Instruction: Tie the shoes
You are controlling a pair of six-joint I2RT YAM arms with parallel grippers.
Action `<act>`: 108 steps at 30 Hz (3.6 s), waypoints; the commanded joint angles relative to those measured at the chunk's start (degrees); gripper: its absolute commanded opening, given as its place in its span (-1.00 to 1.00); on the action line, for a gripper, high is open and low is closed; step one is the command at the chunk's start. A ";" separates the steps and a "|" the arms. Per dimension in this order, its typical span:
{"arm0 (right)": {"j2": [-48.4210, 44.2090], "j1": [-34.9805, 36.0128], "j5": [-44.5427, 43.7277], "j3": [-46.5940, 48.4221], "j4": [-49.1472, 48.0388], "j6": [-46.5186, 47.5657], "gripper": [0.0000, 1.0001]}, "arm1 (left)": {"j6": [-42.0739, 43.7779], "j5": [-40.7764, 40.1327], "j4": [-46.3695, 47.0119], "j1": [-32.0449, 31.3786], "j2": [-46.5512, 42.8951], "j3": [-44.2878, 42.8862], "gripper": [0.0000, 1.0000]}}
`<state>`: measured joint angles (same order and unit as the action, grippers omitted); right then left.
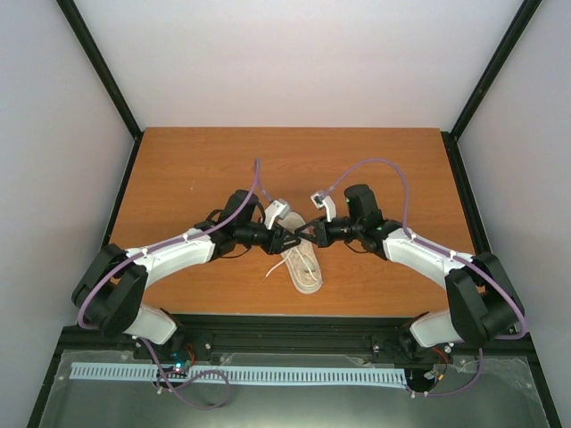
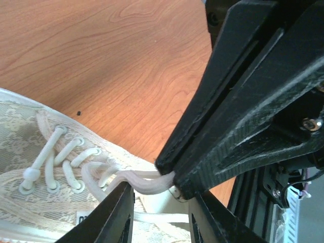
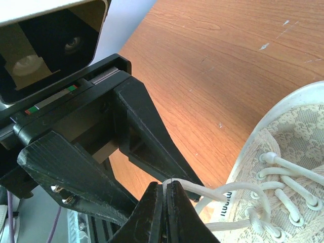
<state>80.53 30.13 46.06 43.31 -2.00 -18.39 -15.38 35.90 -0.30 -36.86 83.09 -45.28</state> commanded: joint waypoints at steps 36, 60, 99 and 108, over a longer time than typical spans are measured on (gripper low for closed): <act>-1.01 -0.16 2.64 -0.74 -0.98 0.37 -0.94 | 2.35 -1.23 18.34 0.41 3.25 4.09 -0.98; -17.62 7.47 -16.49 -9.54 16.54 4.18 -0.01 | -0.90 -4.79 17.64 0.39 0.10 8.19 -0.98; -2.99 5.11 -27.31 1.94 17.93 -3.01 -0.94 | 0.08 0.91 12.73 -2.12 -1.64 10.29 -0.98; -0.71 5.65 -18.15 2.48 13.89 -1.42 -0.94 | 1.58 -1.28 6.05 -6.73 -1.95 11.53 -0.98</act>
<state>78.43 35.38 22.98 44.97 14.81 -20.62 -15.62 34.85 8.84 -42.15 81.82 -33.74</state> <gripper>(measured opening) 0.031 0.025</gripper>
